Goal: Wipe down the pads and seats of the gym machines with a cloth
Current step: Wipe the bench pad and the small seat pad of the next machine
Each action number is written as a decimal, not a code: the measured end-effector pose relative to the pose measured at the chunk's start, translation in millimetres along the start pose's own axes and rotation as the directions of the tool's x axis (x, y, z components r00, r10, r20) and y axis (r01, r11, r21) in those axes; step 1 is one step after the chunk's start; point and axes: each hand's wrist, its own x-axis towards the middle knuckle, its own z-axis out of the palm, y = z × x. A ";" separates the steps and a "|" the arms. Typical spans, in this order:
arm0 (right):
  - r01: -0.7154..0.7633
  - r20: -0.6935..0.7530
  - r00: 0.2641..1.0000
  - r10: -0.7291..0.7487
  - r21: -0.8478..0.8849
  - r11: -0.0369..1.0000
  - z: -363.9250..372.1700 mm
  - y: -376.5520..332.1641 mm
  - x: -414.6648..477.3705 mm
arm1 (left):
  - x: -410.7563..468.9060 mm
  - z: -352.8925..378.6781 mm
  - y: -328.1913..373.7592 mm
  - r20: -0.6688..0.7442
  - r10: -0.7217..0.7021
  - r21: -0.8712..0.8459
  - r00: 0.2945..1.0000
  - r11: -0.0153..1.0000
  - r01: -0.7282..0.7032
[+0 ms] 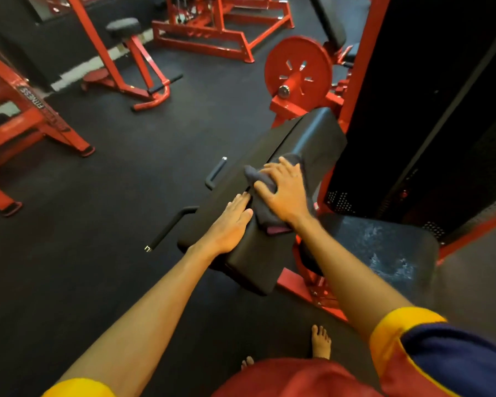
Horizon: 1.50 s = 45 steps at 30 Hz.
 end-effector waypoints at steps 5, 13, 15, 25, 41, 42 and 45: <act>-0.170 -0.060 0.981 0.186 0.204 0.964 -0.8 13.4 -39.5 | 28.8 4.4 17.4 0.003 -0.048 0.023 0.999 0.999 0.048; -0.494 0.017 0.860 0.509 0.274 0.825 -11.3 4.7 -22.3 | 68.1 6.9 45.5 0.048 -0.030 -0.030 0.998 0.999 0.031; -0.496 0.012 0.860 0.510 0.254 0.830 -4.8 1.0 -46.9 | 74.4 8.1 47.4 0.055 -0.022 -0.028 0.998 0.999 0.023; -0.792 0.175 0.441 0.880 0.537 0.290 -16.5 24.5 -30.4 | 90.7 14.9 71.7 0.008 -0.079 0.121 0.997 0.990 0.077; -0.686 0.088 0.685 0.723 0.412 0.600 -9.9 17.1 -49.4 | 96.1 23.2 64.1 -0.075 -0.052 0.208 0.996 0.976 0.067; -0.650 0.089 0.731 0.677 0.392 0.651 -7.8 20.6 -56.8 | 95.2 23.8 65.2 -0.079 -0.055 0.210 0.995 0.975 0.070; -0.603 0.083 0.782 0.617 0.348 0.718 -16.3 56.0 -30.3 | 95.9 24.4 64.0 -0.088 -0.062 0.223 0.994 0.972 0.080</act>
